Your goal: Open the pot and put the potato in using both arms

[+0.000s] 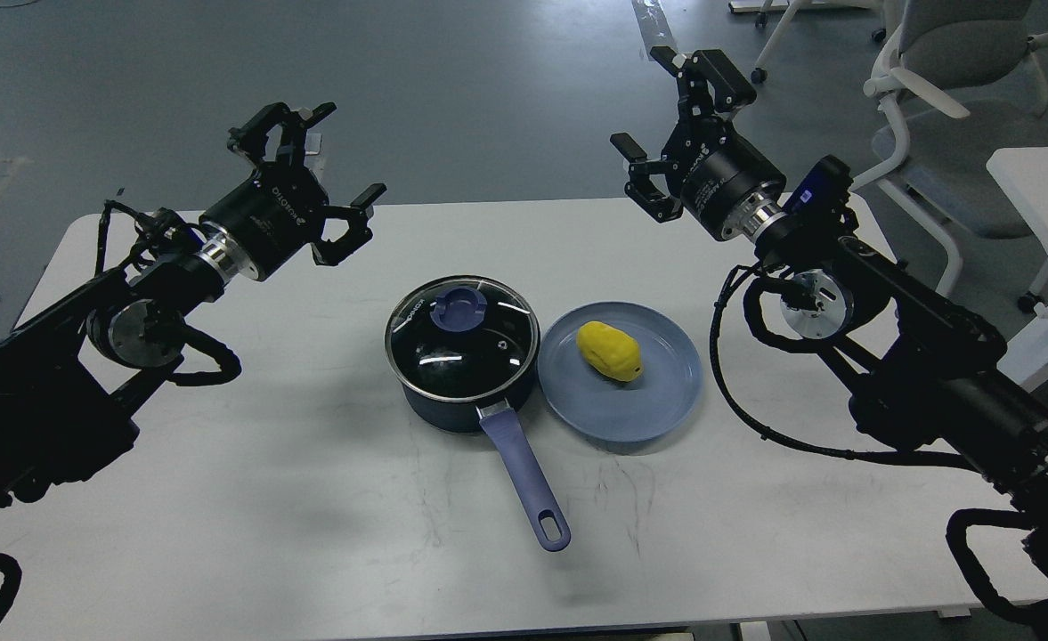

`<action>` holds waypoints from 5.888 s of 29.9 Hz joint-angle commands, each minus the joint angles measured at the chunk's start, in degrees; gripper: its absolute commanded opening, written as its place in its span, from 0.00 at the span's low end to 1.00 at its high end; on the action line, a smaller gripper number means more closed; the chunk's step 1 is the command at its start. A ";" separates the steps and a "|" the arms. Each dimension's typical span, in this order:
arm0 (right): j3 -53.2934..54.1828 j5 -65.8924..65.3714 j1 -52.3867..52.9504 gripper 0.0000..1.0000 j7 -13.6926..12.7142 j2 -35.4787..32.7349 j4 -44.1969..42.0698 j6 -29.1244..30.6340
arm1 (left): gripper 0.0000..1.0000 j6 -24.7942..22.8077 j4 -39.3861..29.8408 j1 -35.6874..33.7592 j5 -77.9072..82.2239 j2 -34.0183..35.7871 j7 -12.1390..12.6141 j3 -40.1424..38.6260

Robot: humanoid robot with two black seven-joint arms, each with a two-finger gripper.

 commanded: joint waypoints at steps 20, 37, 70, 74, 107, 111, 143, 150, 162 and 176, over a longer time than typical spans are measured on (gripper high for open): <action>-1.93 -0.03 1.08 1.00 -4.28 -1.50 0.30 2.40 | 0.98 -0.31 -0.01 0.29 -0.35 2.36 -2.58 0.53; -1.93 -0.11 2.22 1.00 -4.63 -2.56 0.30 2.23 | 0.98 0.39 -2.73 0.29 -0.09 2.18 -1.09 1.15; -3.34 -0.11 1.61 1.00 -5.95 -6.95 0.21 2.49 | 0.98 12.35 -17.47 -9.03 35.54 13.77 0.67 3.78; -2.98 -0.11 0.38 1.00 -5.87 -8.18 0.21 2.49 | 0.98 13.39 -27.77 -8.86 52.35 15.02 -0.03 3.87; 4.05 0.06 -3.14 1.00 -5.95 -15.21 -1.19 -1.99 | 0.98 35.81 -23.92 -1.38 117.68 2.97 -5.92 15.82; 4.22 0.06 -3.84 1.00 -5.95 -15.21 -1.11 -2.70 | 0.98 36.95 -21.64 -1.30 119.62 2.27 -6.72 16.79; 4.66 0.06 -4.28 1.00 -5.86 -15.12 -1.37 -4.10 | 0.98 44.60 -12.49 -1.73 117.95 0.07 -7.15 21.71; 4.58 0.06 -4.63 1.00 -5.78 -15.21 -1.37 -4.10 | 0.98 44.60 -12.40 -1.91 117.51 0.07 -7.15 22.24; 4.31 0.06 -4.81 1.00 -5.78 -15.12 -1.37 -4.10 | 0.98 44.43 -9.33 -1.56 115.49 -0.28 -8.99 22.24; 4.05 -0.03 -5.16 1.00 -5.78 -14.95 -1.54 -4.19 | 0.98 44.43 -8.54 -1.38 113.99 -0.45 -10.14 24.08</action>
